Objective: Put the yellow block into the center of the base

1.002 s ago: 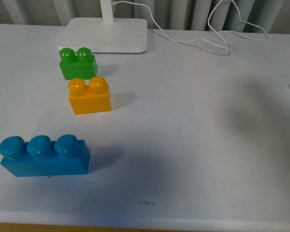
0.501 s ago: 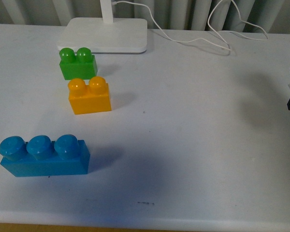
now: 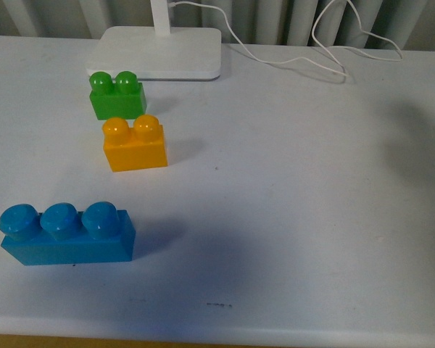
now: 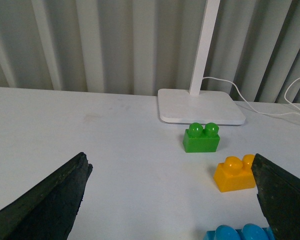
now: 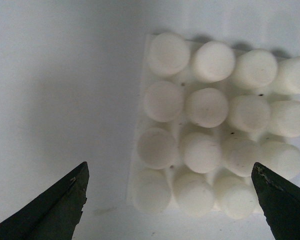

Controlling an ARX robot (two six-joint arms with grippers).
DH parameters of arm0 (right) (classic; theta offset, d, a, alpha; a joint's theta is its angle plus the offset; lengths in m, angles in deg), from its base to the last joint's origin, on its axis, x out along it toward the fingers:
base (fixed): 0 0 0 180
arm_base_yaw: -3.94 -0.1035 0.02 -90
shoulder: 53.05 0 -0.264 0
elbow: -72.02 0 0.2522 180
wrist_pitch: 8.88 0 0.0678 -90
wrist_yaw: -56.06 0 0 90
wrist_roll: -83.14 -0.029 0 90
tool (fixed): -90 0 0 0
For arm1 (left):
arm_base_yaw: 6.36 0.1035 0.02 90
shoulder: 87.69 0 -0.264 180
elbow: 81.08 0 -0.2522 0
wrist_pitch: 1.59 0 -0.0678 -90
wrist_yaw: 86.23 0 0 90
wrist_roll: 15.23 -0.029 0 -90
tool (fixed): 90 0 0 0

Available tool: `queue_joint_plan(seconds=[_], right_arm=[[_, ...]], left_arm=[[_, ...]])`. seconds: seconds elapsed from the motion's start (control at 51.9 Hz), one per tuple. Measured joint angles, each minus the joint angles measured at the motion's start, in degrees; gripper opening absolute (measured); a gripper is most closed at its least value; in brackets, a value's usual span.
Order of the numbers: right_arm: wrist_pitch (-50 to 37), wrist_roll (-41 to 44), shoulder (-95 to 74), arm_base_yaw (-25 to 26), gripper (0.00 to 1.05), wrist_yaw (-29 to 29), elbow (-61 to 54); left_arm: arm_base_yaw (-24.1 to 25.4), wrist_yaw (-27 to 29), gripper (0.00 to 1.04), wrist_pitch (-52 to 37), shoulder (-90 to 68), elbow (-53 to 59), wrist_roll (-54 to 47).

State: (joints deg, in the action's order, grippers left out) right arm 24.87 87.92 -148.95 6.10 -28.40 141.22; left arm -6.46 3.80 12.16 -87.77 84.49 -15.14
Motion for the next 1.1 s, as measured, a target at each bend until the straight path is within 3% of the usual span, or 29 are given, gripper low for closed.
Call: queue_joint_plan(seconds=[1.099], right_arm=[[0.63,5.44,-6.36,9.07,0.95,-0.72,4.42]], left_arm=[[0.00,0.00,0.98,0.00,0.00,0.00,0.00]])
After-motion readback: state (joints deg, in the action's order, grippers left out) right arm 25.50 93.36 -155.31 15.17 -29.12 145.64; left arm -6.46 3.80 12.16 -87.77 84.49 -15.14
